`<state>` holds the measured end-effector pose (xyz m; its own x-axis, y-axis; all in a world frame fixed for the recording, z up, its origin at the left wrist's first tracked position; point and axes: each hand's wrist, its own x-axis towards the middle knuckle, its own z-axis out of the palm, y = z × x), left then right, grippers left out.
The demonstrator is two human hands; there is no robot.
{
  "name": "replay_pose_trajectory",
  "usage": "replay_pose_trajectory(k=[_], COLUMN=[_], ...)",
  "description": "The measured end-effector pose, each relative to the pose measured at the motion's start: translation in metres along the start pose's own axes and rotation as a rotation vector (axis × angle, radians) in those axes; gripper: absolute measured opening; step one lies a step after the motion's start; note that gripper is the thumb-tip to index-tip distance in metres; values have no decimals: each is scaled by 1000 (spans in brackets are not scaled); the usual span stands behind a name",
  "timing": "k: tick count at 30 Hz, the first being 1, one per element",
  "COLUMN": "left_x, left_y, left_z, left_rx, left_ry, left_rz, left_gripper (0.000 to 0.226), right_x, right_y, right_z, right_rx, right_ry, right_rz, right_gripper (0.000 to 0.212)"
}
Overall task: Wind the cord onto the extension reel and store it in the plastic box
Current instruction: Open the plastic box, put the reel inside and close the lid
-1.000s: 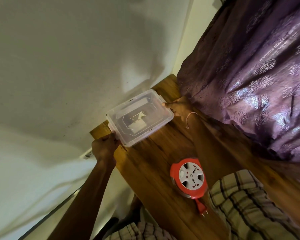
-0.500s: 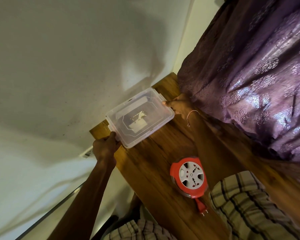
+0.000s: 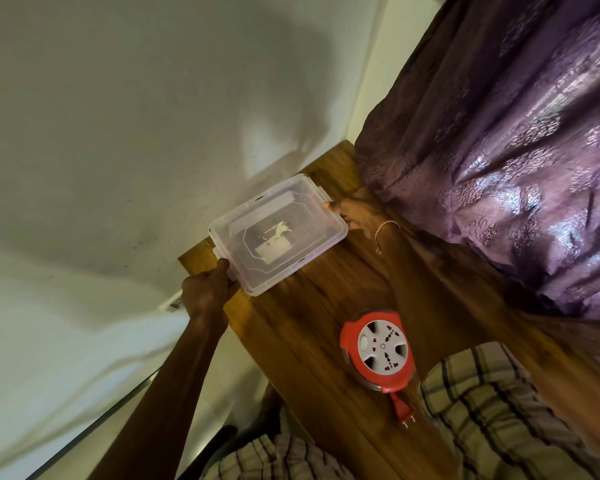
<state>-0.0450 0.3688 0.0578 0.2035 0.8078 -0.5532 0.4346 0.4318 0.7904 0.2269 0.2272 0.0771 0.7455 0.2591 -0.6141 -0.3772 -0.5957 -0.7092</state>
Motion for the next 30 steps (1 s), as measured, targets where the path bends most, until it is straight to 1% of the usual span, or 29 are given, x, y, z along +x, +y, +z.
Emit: replay_pose_trajectory(k=[3,5,9,12,15,18,19,21,24,25,27,28,30], left_x=[2,2,2,1,0,-2,-3,-3,-8,-12,-18,-23,-31], left_y=[1,3,6,9,11,9,8,6,3,4,6,8,10], left_z=[0,0,-1,0,-1,-3,-4,-7,-11,-13,-15,-16,-18], left_rx=[0,15,-8,-19,-20,-24,-29,-37,-14,-23,-31,-36,-25], left_ry=[-2,-7,-3,0,6,-14,-26,-33,-2,16,47,54,88], left_rz=[1,9,-10,11,19,30,31,46,85,96,132,148,208], left_gripper=[29,29,28,25,21,19,18,14,9,7,21,21,9], right_x=[-3,-5,-8,-11,-17,-21,-24,-26,-33,-33,-37,-39,-41], right_y=[1,1,-4,-7,-7,-5,-5,-3,0,1,2,2,1], right_z=[-1,-1,1,1,2,0,1,3,8,9,11,10,8], right_rx=[1,2,21,8,24,52,45,-51,-163,-171,-165,-155,-142], right_ry=[-11,-9,-29,-11,-19,-26,-24,3,50,50,54,58,69], right_rz=[0,1,3,-11,-24,-62,-77,-142,-238,-256,-298,-316,-341], right_gripper=[80,75,76,61,55,28,27,25,29,29,29,29,28])
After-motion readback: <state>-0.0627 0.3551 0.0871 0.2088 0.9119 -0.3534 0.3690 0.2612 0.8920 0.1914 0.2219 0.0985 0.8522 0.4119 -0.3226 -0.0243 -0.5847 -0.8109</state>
